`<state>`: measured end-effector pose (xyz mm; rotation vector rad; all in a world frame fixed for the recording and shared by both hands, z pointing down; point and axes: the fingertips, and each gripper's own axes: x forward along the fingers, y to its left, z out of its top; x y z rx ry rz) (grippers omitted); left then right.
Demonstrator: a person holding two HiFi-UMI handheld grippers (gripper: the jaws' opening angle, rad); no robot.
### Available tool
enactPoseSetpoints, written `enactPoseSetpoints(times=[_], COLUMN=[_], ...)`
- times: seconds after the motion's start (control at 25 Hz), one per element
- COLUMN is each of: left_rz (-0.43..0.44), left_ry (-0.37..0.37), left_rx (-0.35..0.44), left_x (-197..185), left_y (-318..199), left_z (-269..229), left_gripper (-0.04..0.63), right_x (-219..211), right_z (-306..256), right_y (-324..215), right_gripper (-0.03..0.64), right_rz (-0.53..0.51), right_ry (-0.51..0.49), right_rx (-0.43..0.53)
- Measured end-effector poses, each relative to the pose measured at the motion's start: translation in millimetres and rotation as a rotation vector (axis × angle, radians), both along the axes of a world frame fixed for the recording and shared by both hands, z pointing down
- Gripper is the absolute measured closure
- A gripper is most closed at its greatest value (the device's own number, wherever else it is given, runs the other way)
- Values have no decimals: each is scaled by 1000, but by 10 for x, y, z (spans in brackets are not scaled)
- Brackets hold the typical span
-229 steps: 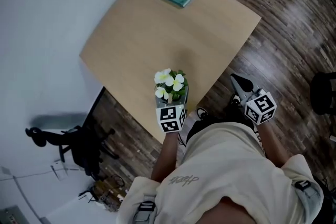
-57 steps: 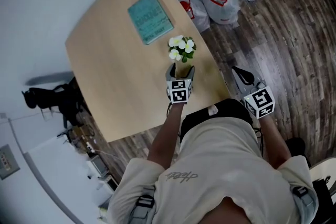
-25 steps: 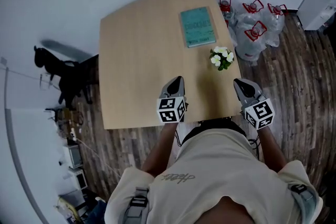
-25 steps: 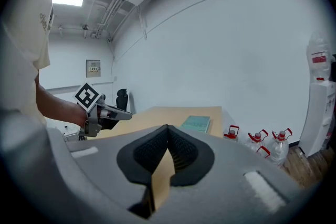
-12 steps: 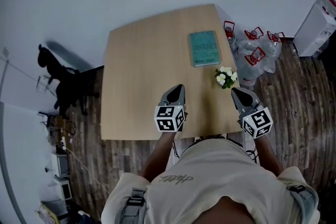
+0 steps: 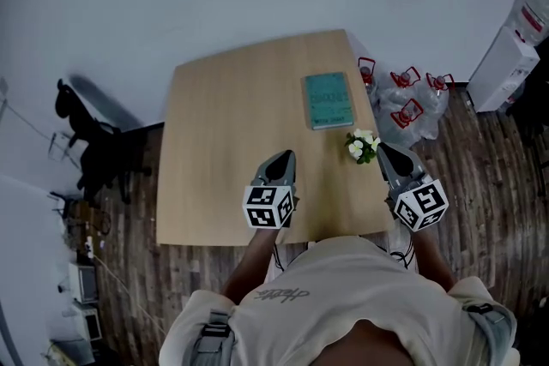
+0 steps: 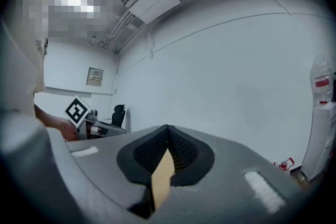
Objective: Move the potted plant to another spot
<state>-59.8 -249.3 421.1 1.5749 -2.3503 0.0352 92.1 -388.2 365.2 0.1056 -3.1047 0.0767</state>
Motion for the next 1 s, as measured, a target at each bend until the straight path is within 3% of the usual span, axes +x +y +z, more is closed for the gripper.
enactPoseSetpoints(times=[0.4, 0.64, 0.8, 1.0], left_rz=[-16, 1, -17, -32], left_ry=[-72, -143, -142, -107], left_rx=[121, 80, 50, 39], left_x=[-52, 2, 5, 14], left_y=[-1, 125, 190, 247], left_z=[-598, -657, -495, -387], left_gripper=[580, 580, 580, 580], right_x=[-142, -223, -185, -133], right_z=[-353, -264, -141, -108], right_y=[147, 202, 245, 205], right_gripper=[615, 615, 615, 615], right_rz=[-63, -86, -87, -82], right_ry=[-34, -43, -16, 1], right_rx=[104, 12, 76, 57])
